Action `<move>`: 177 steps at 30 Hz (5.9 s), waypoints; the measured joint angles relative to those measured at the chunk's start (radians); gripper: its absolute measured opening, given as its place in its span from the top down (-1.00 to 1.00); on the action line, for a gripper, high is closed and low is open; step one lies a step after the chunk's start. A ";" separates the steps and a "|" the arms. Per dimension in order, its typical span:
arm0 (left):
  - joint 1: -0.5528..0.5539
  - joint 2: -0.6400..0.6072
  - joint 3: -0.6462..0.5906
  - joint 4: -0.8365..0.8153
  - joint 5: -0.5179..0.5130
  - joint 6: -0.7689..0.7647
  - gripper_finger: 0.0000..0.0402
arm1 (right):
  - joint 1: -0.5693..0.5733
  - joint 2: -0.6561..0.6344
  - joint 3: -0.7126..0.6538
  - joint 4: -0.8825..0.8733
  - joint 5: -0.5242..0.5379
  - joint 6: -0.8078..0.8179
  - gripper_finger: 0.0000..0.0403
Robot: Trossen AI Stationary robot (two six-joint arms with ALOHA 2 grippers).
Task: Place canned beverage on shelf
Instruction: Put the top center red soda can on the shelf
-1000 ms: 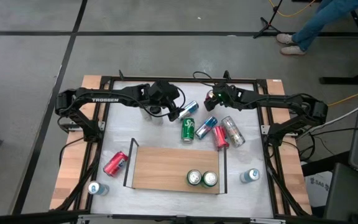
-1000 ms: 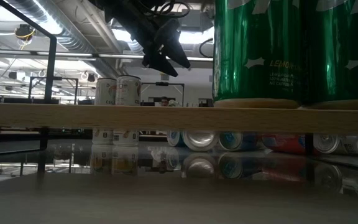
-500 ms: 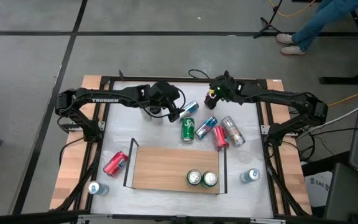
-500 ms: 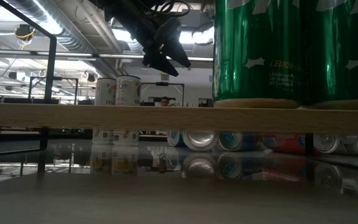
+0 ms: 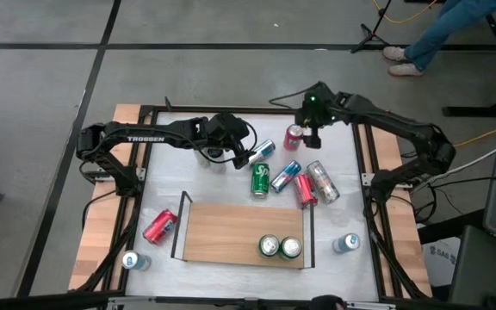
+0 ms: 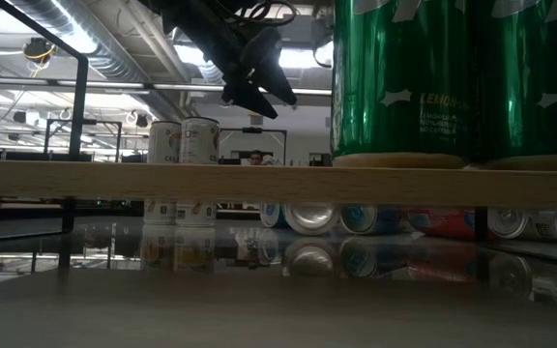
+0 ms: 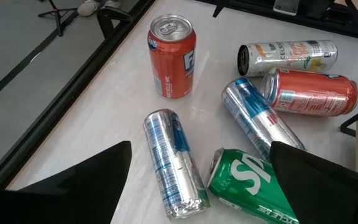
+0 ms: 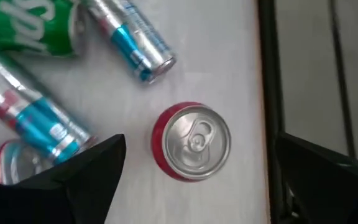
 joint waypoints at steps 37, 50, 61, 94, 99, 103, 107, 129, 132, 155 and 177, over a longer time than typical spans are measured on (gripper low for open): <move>-0.006 0.000 0.000 0.000 0.000 0.000 -0.88 | -0.072 0.177 -0.001 0.013 -0.120 -0.105 -0.97; -0.006 0.000 0.000 0.000 0.000 0.000 -0.88 | -0.072 0.177 -0.001 0.012 -0.119 -0.101 -0.97; -0.006 0.000 0.000 0.000 0.000 0.000 -0.88 | -0.072 0.177 -0.001 0.016 -0.043 -0.102 -0.97; -0.006 0.000 0.000 0.000 0.000 0.003 -0.88 | 0.039 0.225 -0.001 0.033 0.068 0.226 -0.48; -0.006 0.000 0.000 0.000 0.000 0.002 -0.88 | 0.099 0.225 0.000 0.049 0.109 0.343 -0.44; -0.006 0.000 0.000 0.000 0.000 0.002 -0.88 | 0.133 0.225 -0.001 0.057 0.138 0.472 -0.44; -0.006 0.000 0.000 0.000 0.000 0.002 -0.88 | 0.147 0.225 -0.001 0.059 0.145 0.575 -0.44; -0.006 0.000 0.000 0.000 0.000 0.003 -0.88 | 0.286 0.041 -0.003 -0.016 0.104 0.638 -0.43; -0.006 0.000 0.000 0.000 0.000 0.003 -0.88 | 0.341 0.015 -0.003 -0.026 0.100 0.662 -0.43; -0.086 0.000 0.000 0.015 0.000 0.003 -0.88 | 0.747 0.008 0.092 -0.119 0.152 0.868 -0.44; -0.260 0.062 0.000 0.240 -0.033 0.004 -0.88 | 0.948 0.062 0.088 -0.111 0.243 0.999 -0.44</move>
